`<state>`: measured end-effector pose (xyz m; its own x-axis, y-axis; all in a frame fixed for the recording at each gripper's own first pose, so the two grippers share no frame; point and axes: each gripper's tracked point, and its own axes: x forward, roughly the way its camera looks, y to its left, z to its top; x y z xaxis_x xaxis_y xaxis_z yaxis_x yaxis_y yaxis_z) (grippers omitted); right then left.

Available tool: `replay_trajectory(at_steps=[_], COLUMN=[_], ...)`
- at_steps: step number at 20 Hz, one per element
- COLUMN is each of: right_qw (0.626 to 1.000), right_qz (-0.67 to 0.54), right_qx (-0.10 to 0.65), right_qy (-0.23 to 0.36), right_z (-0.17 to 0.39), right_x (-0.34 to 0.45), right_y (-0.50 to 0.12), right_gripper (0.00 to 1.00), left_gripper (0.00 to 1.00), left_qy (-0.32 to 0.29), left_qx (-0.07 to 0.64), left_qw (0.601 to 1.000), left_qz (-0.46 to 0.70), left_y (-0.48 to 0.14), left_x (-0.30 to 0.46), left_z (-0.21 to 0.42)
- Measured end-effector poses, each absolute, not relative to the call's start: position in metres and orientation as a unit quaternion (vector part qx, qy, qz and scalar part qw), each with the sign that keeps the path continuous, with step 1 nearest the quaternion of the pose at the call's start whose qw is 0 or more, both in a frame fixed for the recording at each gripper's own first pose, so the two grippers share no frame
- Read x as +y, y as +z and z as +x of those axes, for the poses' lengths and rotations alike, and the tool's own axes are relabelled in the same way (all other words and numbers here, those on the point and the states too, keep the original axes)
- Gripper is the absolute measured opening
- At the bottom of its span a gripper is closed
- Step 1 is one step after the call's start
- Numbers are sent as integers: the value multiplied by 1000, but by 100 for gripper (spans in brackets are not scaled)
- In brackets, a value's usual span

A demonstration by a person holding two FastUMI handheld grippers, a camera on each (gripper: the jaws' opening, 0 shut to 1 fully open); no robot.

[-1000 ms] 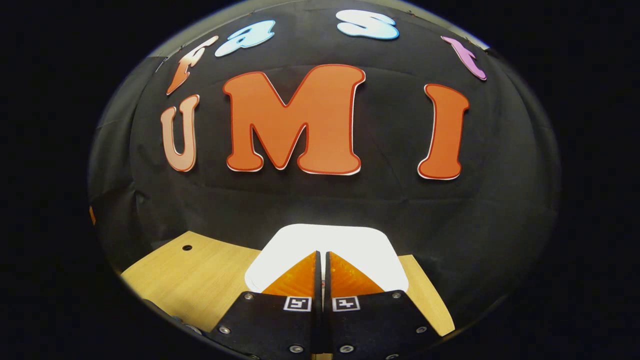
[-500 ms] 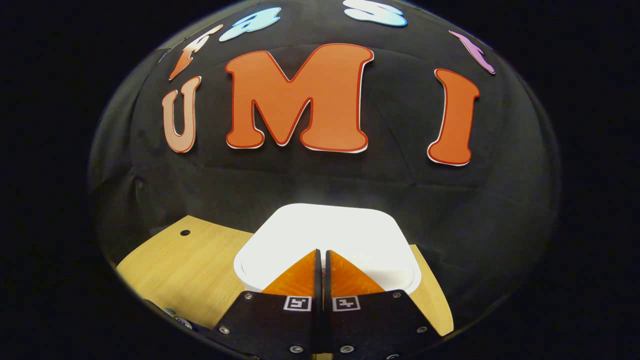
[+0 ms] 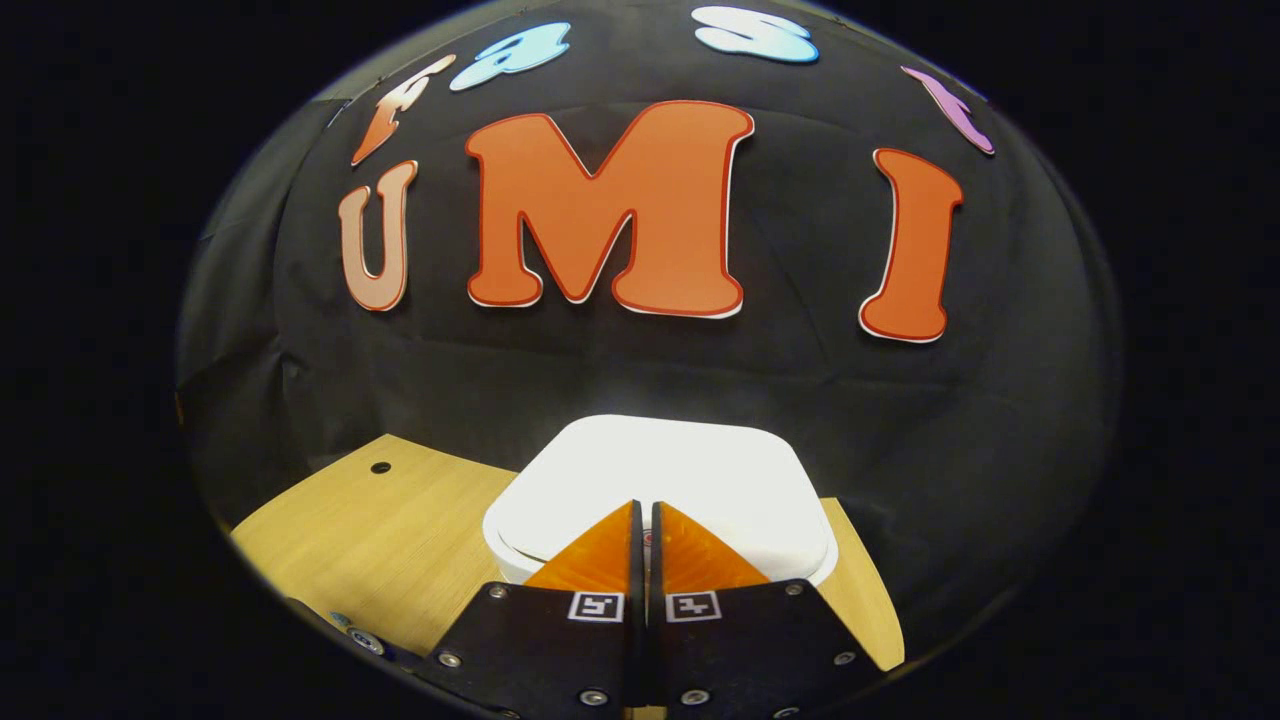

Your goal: Press the lid of the desktop garbage bin to open it, pick up the crumpled paper on the desktop and throw it into the bin, then pick up the pop can on the desktop and drop it into the bin, and finally close the garbage bin lid.

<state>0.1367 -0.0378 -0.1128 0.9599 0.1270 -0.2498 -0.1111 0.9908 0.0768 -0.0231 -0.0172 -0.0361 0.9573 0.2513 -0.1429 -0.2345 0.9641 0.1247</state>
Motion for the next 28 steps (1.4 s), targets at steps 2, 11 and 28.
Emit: replay_trajectory(at_steps=[2, 11, 28], right_qw=[993, 994, 971], right_qz=[24, 17, -1], right_qx=[105, 74, 131], right_qy=[51, 74, 202], right_z=[131, 85, -3], right_x=[-40, 2, 103], right_y=[-96, -81, -155], right_gripper=[2, 39, 94], left_gripper=[99, 100, 100], left_qy=[112, 62, 14], left_qx=[76, 74, 166], left_qw=[989, 995, 985], left_qz=[52, 38, 33], left_y=[-37, -47, -116], left_x=[-12, 6, -4], left_z=[-21, -10, -35])
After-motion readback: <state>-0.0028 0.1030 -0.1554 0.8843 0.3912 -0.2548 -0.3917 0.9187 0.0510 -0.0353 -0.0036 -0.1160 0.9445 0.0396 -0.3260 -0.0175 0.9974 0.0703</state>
